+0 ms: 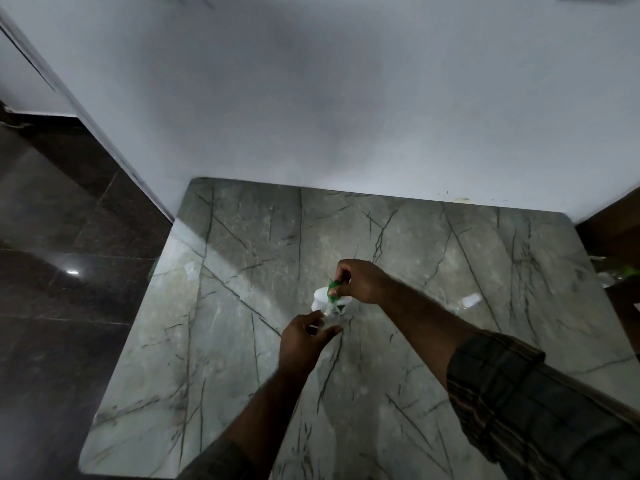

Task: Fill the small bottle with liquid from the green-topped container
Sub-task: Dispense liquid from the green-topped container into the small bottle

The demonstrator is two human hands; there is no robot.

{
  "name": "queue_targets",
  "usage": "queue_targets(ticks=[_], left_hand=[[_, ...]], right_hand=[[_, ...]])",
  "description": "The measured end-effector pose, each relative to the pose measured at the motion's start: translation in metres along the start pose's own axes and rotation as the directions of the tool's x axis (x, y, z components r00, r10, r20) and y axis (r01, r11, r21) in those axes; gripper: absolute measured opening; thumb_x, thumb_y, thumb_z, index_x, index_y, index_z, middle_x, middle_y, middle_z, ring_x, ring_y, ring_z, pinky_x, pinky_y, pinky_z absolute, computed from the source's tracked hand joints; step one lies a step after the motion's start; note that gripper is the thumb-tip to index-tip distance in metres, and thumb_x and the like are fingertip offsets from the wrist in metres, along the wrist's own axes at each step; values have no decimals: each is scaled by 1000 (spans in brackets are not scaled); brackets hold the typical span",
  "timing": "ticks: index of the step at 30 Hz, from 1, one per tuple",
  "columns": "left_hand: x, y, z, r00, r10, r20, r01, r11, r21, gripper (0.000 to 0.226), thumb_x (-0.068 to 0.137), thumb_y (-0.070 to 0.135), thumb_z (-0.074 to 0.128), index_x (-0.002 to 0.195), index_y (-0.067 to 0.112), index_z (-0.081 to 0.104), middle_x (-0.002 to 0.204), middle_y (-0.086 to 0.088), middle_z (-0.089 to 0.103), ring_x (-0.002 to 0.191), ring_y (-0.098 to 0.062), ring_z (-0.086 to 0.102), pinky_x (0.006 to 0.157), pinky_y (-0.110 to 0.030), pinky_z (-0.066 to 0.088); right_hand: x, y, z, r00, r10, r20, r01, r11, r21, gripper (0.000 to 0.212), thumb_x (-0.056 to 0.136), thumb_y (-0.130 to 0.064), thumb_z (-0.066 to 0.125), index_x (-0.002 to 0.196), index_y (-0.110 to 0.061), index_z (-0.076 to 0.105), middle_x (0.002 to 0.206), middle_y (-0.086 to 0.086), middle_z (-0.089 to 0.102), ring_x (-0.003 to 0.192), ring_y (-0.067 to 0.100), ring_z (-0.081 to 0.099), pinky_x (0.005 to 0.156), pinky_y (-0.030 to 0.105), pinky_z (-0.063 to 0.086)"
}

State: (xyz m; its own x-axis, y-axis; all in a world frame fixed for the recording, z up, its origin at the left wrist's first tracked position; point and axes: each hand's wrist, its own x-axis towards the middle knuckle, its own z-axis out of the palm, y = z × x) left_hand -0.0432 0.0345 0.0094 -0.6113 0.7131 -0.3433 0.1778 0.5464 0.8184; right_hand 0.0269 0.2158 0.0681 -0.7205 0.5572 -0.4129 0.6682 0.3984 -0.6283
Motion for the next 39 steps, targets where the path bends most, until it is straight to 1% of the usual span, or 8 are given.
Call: queue_targets(ticks=[5,8,11,17,20,28,35,39], left_hand=[[-1,6,1,1000,20,5,-20,1000,11,52,72,52,79,114,22,71,102,6,67,85,-4,65,69,-17,53],[-1,4,3,1000,14,6,-15,1000,14,50,73,49,79,113,21,70,103,6,66,85,-4,63,66,-13,48],[-1,3,3,1000,13,13,-14,1000,16,49,74,48,79,115,23,70,105,6,66,86,-5,63,68,-15,50],[-2,6,3,1000,26,15,-26,1000,18,50,74,54,77,115,25,70,106,7,66,84,-2,63,64,-10,45],[-1,5,5,999,28,30,-28,999,28,46,76,50,76,113,25,70,106,6,66,84,-4,63,65,-12,47],[2,5,5,999,26,41,-27,1000,11,53,74,53,76,118,26,67,109,9,66,88,-2,64,70,-13,50],[1,4,9,999,31,29,-31,1000,2,49,75,49,78,115,22,69,106,8,65,85,-1,64,68,-12,50],[3,2,10,1000,20,5,-20,1000,-19,56,72,50,79,117,20,67,108,7,66,89,-4,65,75,-22,57]], right_hand=[[1,-4,-12,998,-41,40,42,999,-21,27,73,-26,84,90,-13,67,94,2,71,88,18,64,77,32,50],[0,-1,-7,998,-51,44,52,998,-21,26,75,-25,82,90,-12,65,92,3,70,86,19,64,71,29,47],[-1,2,-3,996,-73,49,75,996,-36,27,75,-26,82,90,-12,64,91,3,70,85,20,64,67,27,44],[1,-1,-10,994,-96,56,98,994,-47,28,74,-27,83,91,-12,66,91,1,71,77,11,59,62,21,41],[0,5,-5,994,-96,58,98,995,-32,28,76,-27,81,91,-13,63,90,1,70,77,12,60,63,23,41],[3,3,-9,993,-103,55,105,994,-30,28,75,-27,82,91,-12,64,91,1,71,76,11,59,64,24,43],[5,8,-5,993,-111,43,113,993,-46,29,73,-30,83,87,-16,62,89,1,71,82,19,65,73,35,50],[5,6,-8,991,-120,58,123,991,-57,30,73,-29,83,90,-14,64,90,1,71,83,18,65,72,33,49]])
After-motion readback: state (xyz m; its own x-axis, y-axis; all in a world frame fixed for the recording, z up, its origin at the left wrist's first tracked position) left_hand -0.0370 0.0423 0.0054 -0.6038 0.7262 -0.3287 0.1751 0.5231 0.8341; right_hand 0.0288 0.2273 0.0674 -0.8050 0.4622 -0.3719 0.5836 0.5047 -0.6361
